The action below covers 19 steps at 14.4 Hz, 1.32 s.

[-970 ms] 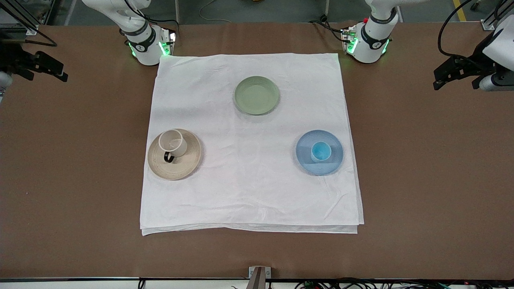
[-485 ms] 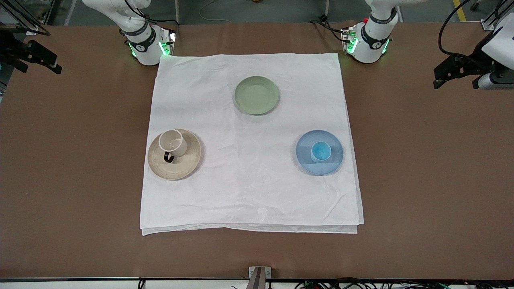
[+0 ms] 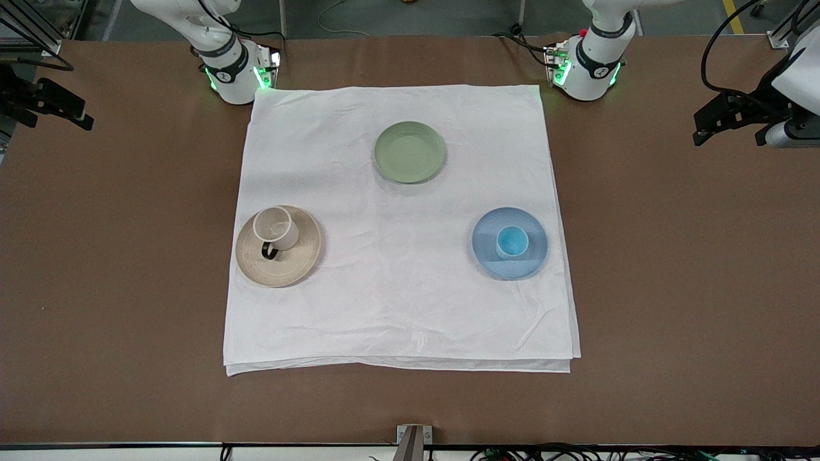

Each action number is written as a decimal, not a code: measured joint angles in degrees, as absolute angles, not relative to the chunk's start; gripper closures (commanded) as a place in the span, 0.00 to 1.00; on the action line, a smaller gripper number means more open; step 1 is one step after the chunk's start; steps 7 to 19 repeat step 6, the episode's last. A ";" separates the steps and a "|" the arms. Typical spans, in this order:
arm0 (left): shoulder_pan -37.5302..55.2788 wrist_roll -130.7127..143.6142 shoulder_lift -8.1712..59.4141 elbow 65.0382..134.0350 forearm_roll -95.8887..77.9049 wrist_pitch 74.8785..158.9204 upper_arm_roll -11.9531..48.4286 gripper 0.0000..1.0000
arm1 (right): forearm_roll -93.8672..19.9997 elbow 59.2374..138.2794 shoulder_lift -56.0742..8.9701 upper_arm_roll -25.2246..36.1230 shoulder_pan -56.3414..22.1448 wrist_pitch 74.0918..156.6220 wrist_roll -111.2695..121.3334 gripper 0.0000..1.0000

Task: Place blue cup in blue plate and white mug in gray plate

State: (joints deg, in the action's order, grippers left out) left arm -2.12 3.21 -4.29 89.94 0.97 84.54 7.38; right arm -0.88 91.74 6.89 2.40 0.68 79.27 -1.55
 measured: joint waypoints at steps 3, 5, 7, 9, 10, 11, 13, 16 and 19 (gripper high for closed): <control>-2.12 3.21 -4.25 89.94 0.97 84.54 7.38 0.00 | -0.88 91.18 6.41 2.40 0.68 78.14 -1.55 0.00; -2.11 3.20 -4.25 89.94 0.97 84.54 7.40 0.00 | -0.88 90.89 6.41 2.40 0.68 78.02 -1.55 0.00; -2.10 3.20 -4.25 89.93 0.97 84.54 7.42 0.00 | -0.88 90.80 6.41 2.40 0.68 78.02 -1.55 0.00; -2.10 3.20 -4.25 89.93 0.97 84.54 7.42 0.00 | -0.88 90.80 6.41 2.40 0.68 78.02 -1.55 0.00; -2.10 3.20 -4.25 89.93 0.97 84.54 7.42 0.00 | -0.88 90.80 6.41 2.40 0.68 78.02 -1.55 0.00; -2.10 3.20 -4.25 89.93 0.97 84.54 7.42 0.00 | -0.88 90.80 6.41 2.40 0.68 78.02 -1.55 0.00; -2.10 3.20 -4.25 89.93 0.97 84.54 7.42 0.00 | -0.88 90.80 6.41 2.40 0.68 78.02 -1.55 0.00; -2.10 3.20 -4.25 89.93 0.97 84.54 7.42 0.00 | -0.88 90.80 6.41 2.40 0.68 78.02 -1.55 0.00; -2.10 3.20 -4.25 89.93 0.97 84.54 7.42 0.00 | -0.88 90.80 6.41 2.40 0.68 78.02 -1.55 0.00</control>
